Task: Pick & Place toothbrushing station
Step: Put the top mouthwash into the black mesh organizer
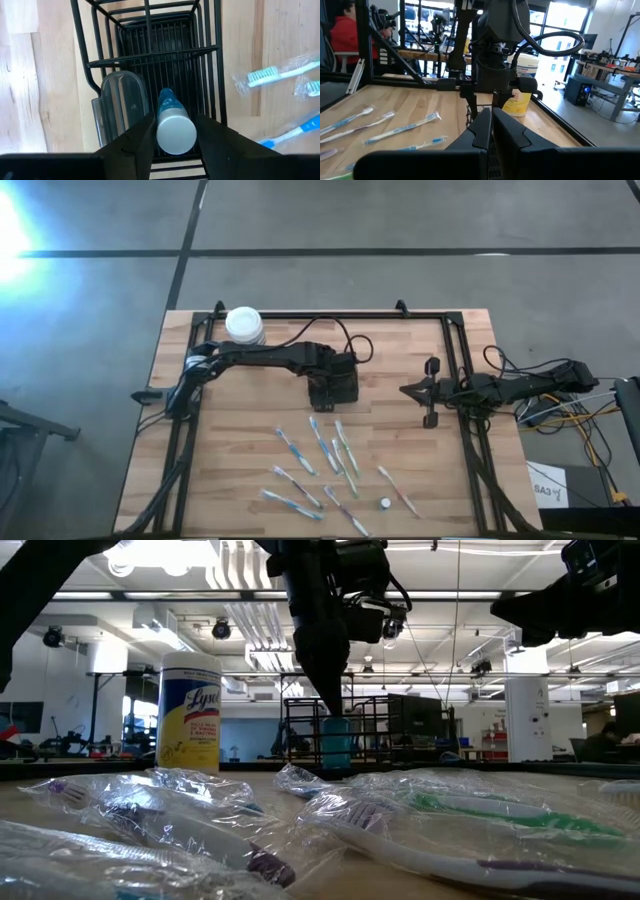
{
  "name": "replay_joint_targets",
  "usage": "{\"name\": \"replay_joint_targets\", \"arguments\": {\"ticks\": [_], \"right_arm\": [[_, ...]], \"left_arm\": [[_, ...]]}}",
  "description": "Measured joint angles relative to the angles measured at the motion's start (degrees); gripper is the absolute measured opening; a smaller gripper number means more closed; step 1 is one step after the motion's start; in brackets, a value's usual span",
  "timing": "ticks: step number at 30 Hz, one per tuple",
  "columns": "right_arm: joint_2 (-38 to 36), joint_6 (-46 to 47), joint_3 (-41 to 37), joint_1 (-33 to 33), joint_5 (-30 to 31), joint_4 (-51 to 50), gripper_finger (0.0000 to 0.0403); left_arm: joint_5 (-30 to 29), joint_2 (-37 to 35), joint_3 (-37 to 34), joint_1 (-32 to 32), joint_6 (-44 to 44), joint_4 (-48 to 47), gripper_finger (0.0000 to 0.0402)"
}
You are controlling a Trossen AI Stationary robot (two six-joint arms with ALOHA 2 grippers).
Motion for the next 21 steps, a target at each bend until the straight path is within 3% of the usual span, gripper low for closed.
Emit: {"name": "replay_joint_targets", "arguments": {"ticks": [21], "right_arm": [[0.00, -0.20, 0.00, 0.02, 0.00, -0.42, 0.0013]], "left_arm": [[-1.24, -0.04, -1.24, 0.20, 9.67, 2.11, 0.0133]]}}
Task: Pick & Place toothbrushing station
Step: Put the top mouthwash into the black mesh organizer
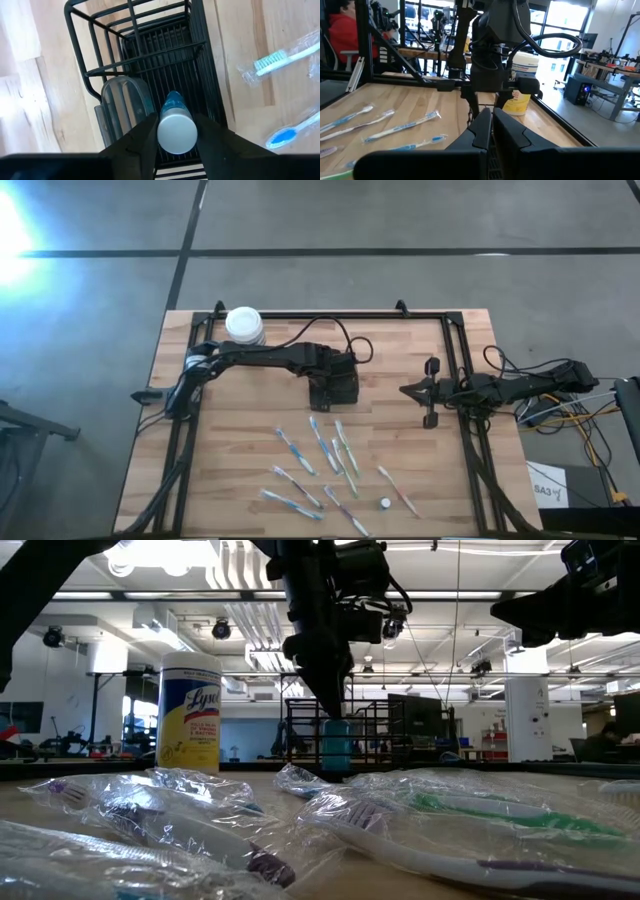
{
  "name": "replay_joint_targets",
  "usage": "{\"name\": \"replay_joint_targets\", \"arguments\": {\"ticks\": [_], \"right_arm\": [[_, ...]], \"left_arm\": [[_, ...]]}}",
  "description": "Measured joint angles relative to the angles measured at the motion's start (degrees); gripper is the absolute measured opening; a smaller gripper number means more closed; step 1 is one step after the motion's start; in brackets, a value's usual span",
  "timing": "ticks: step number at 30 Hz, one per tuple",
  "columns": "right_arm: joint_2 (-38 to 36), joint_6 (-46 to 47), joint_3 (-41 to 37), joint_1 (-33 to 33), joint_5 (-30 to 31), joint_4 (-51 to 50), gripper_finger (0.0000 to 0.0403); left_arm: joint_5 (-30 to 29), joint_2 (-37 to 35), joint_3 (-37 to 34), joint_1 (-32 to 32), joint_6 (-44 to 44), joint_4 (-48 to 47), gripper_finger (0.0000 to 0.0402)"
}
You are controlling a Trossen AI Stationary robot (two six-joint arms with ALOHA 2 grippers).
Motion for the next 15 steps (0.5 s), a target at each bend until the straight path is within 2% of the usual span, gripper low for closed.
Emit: {"name": "replay_joint_targets", "arguments": {"ticks": [15], "right_arm": [[0.00, 0.53, 0.00, 0.02, 0.00, -0.70, 0.0013]], "left_arm": [[-0.50, 0.00, 0.00, 0.00, 6.05, 0.33, 0.0122]]}}
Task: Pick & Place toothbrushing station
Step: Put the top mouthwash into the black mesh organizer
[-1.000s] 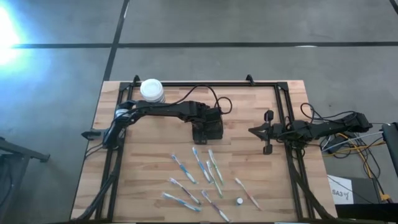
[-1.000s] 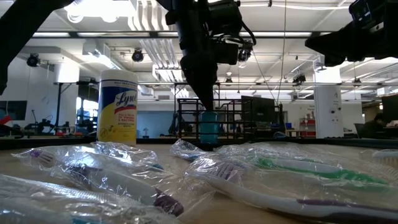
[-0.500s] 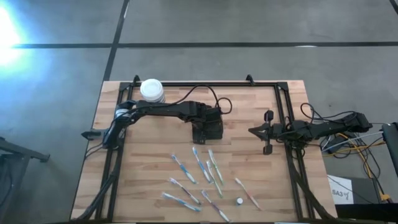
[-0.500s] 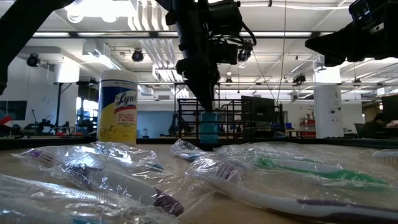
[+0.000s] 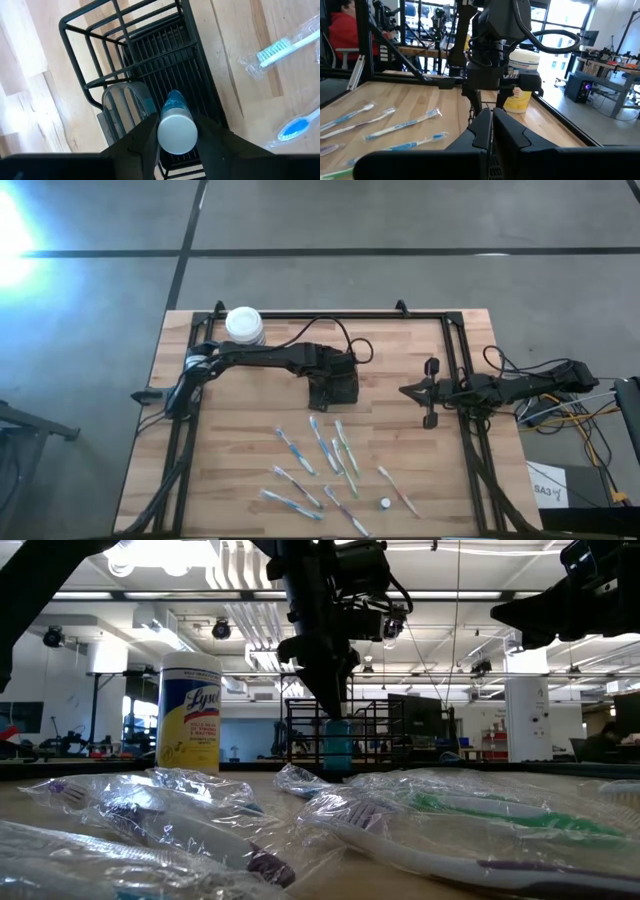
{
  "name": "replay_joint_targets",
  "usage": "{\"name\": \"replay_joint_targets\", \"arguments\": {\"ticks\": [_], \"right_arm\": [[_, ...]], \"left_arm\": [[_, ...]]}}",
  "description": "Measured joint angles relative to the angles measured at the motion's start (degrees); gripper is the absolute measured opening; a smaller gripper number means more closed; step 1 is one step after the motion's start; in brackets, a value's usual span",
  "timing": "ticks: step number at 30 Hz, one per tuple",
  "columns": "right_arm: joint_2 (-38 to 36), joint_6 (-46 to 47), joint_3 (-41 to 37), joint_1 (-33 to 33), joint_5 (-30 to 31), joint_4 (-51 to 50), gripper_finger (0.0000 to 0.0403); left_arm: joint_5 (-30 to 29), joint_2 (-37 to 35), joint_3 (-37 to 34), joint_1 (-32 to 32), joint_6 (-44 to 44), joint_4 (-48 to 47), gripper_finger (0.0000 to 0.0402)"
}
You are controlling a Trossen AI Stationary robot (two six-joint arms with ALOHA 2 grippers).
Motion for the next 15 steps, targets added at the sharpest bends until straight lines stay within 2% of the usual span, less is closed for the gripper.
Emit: {"name": "replay_joint_targets", "arguments": {"ticks": [5, 11, 15], "right_arm": [[0.00, 0.13, 0.00, 0.00, 0.00, -0.18, 0.0013], [0.00, 0.13, 0.00, 0.00, 0.02, -0.16, 0.0013], [-0.01, 0.13, 0.00, 0.00, 0.00, -0.16, 0.0013]], "left_arm": [[3.84, -0.18, 0.00, 0.15, -0.86, -0.42, 0.0104], [5.32, -0.26, 0.60, 0.15, -1.87, -2.22, 0.0120], [8.80, -0.26, 1.28, 0.17, -1.90, -2.62, 0.0113]]}}
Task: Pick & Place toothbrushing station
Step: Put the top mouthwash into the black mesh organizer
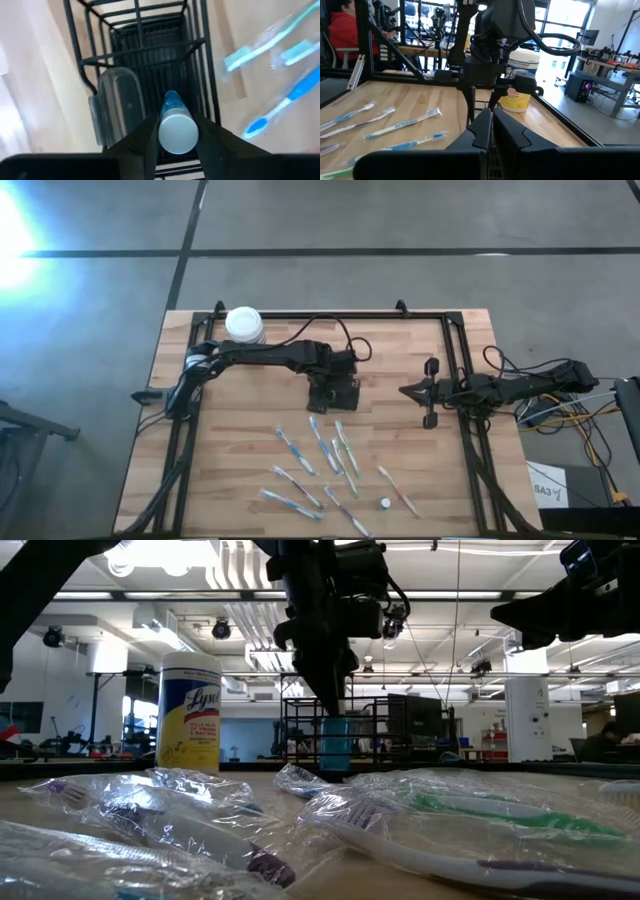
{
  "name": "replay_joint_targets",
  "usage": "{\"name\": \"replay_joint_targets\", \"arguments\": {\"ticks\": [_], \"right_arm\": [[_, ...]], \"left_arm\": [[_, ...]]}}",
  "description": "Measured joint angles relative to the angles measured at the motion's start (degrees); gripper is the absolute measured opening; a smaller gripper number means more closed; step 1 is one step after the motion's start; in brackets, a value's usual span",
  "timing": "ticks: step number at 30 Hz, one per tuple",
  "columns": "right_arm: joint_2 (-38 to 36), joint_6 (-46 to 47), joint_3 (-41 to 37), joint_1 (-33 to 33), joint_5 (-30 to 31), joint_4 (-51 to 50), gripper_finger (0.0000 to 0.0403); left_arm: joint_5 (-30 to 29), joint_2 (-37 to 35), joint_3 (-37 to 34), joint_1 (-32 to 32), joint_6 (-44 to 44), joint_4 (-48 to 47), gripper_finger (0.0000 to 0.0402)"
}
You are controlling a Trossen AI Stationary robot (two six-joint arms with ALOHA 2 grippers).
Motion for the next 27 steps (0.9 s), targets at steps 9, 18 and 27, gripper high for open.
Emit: {"name": "replay_joint_targets", "arguments": {"ticks": [9, 18, 27], "right_arm": [[0.01, 0.00, 0.00, 0.00, 0.00, 0.00, 0.0013], [0.00, 0.02, 0.00, 0.00, 0.00, -0.02, 0.0013], [0.01, 0.00, 0.00, 0.00, 0.00, 0.00, 0.0013]], "left_arm": [[0.37, -0.13, 0.58, 0.11, -0.85, 0.31, 0.0135], [0.37, -0.17, 0.58, 0.14, -0.35, 0.51, 0.0186], [0.35, -0.56, 0.65, 0.26, -0.25, 0.38, 0.0188]]}}
